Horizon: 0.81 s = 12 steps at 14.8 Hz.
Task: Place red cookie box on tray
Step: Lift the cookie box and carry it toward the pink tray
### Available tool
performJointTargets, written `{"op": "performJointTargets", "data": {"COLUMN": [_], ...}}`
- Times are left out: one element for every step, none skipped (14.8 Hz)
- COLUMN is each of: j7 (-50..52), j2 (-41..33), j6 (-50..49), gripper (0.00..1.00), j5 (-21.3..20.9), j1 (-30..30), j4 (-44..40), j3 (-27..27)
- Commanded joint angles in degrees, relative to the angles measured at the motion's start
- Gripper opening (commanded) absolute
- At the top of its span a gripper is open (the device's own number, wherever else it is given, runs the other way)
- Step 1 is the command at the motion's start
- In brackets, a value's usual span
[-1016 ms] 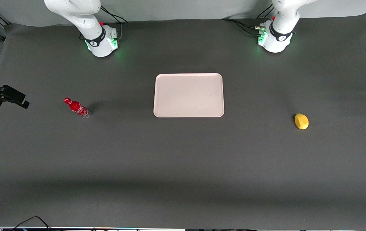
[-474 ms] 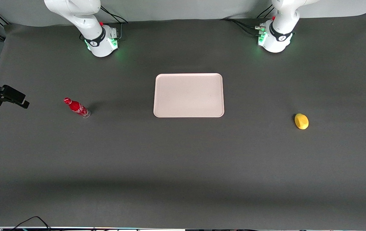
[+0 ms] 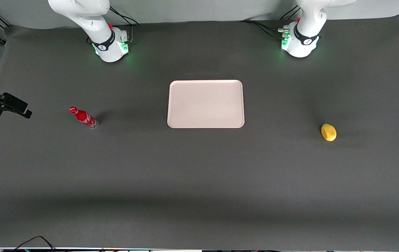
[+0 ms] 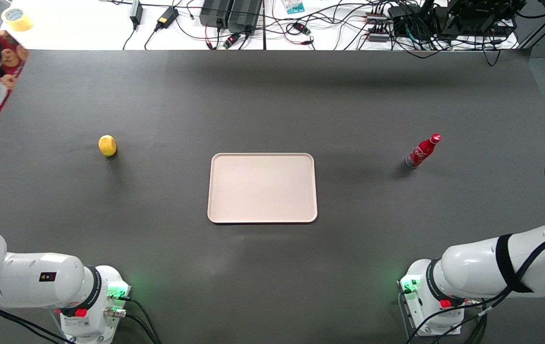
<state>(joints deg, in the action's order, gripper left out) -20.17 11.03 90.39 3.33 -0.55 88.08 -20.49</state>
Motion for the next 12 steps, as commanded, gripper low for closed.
{"op": "performJointTargets", "data": {"j7": [11.44, 14.95, 19.08, 22.60, 25.85, 29.28, 32.18, 34.48, 37.37, 39.75, 41.08, 42.48], "j2": [-2.41, -2.59, -2.76, -2.94, -3.03, -3.03, -3.03, -2.94, -2.94, -2.94, -3.03, -3.29], "j6": [-2.32, -2.76, -2.93, -2.85, -2.76, -2.41, -1.89, -1.62, -1.53, -1.53, -1.09, 0.04], "gripper": [0.00, 0.00, 0.00, 0.00, 0.00, 0.00, 0.00, 0.00, 0.00, 0.00, 0.00, 0.00], "j5": [-1.04, -1.04, -1.04, -1.04, -0.96, -0.96, -0.96, -0.96, -0.96, -0.96, -0.96, -0.96], "j1": [0.37, 0.80, 1.51, 2.99, 4.92, 7.29, 9.31, 10.64, 11.09, 11.01, 11.00, 11.00], "j4": [-0.10, -0.02, 0.07, 0.33, 0.25, 0.25, 0.34, 0.34, 0.34, 0.60, 1.47, 2.87], "j3": [8.15, 10.88, 13.25, 15.28, 16.52, 17.49, 18.80, 20.82, 23.36, 26.08, 28.46, 30.75]}}
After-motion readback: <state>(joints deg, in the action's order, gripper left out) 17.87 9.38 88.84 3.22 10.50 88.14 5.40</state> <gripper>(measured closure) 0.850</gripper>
